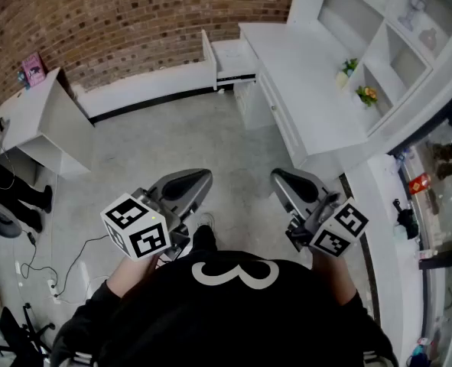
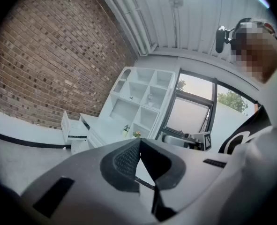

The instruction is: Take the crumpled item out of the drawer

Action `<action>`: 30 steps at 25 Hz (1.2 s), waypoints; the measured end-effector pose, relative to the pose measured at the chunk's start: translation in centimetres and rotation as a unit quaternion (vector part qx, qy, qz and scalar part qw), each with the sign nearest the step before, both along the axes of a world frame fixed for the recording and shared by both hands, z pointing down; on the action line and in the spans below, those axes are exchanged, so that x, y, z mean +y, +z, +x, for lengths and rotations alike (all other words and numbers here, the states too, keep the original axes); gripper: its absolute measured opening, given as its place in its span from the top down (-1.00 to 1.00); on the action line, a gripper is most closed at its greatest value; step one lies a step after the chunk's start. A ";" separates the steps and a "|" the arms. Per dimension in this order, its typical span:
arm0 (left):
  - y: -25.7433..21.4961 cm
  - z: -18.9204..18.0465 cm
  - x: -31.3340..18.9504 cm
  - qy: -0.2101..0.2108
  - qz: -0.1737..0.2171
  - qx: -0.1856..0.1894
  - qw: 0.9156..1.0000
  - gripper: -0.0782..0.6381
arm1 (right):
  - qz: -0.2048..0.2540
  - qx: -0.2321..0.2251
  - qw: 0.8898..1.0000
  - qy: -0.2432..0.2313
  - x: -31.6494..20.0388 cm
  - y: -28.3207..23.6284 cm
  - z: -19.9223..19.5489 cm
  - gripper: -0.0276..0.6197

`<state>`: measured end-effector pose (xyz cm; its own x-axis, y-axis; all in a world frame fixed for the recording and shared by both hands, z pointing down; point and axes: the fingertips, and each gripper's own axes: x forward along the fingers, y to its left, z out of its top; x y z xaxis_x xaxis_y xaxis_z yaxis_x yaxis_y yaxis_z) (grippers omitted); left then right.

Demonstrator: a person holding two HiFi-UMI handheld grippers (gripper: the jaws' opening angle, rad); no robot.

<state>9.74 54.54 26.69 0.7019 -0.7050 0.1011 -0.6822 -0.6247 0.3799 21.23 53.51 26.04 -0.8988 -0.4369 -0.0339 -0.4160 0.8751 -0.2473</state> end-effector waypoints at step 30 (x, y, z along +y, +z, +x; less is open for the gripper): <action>1.6 -10.0 -21.6 0.026 -0.020 0.017 0.999 0.78 | 0.032 0.023 0.998 0.050 -20.4 -0.3 -9.4 0.32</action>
